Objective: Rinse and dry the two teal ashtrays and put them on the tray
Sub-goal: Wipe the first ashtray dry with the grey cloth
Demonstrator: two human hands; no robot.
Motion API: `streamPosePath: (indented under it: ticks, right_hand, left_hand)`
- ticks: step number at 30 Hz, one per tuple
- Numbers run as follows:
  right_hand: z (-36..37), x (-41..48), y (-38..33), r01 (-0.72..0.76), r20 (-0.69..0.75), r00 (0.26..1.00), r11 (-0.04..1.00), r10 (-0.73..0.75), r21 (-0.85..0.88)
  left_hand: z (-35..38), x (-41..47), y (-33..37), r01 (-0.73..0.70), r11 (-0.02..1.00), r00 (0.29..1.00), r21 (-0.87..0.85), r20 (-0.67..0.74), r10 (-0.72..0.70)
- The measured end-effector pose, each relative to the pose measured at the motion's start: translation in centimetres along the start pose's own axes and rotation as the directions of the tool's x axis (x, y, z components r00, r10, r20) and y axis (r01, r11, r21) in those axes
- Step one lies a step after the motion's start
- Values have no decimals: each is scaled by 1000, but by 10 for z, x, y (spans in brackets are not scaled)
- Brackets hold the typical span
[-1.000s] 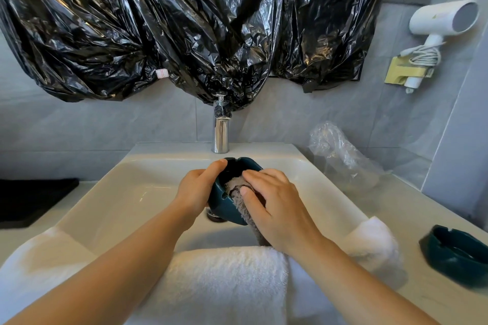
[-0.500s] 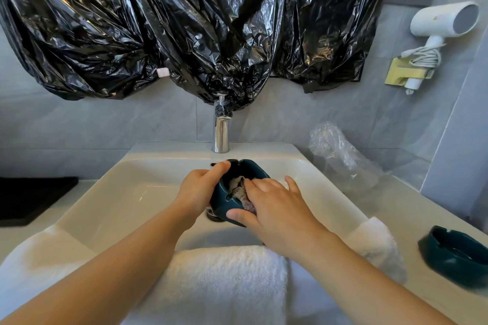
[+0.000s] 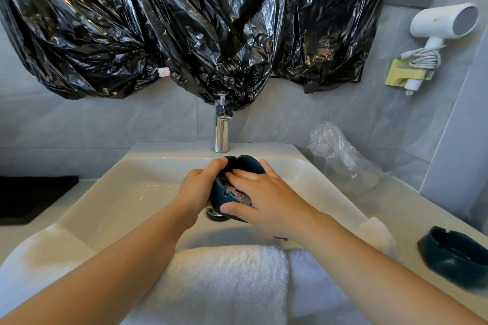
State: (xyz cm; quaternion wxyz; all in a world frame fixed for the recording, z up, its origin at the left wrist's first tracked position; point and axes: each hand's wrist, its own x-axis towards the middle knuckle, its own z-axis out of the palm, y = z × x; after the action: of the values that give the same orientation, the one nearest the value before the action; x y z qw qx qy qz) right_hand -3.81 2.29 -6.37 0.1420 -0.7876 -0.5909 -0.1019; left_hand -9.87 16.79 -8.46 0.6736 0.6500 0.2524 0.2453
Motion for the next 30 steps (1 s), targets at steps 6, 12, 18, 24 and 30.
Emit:
streamPosePath:
  ticks: [6, 12, 18, 24, 30]
  right_hand:
    - [7, -12, -8, -247, -292, 935, 960, 200, -134]
    - [5, -11, -9, -236, -91, 970, 959, 224, -158]
    - [-8, 0, -11, -154, 28, 987, 986, 156, -58]
    - [-11, 0, -3, -75, 79, 994, 997, 73, 16]
    - [-4, -4, 2, -32, -40, 998, 989, 38, 143]
  left_hand:
    - [1, 3, 1, 28, 999, 1000, -24, 13, -27]
    - [3, 2, -1, 13, 1000, 1000, 13, 13, -14]
    - [0, 2, 0, 26, 999, 998, -27, 49, -24]
    - [1, 1, 0, 31, 999, 998, -41, 52, -28]
    - [2, 1, 0, 23, 999, 998, -23, 52, -22]
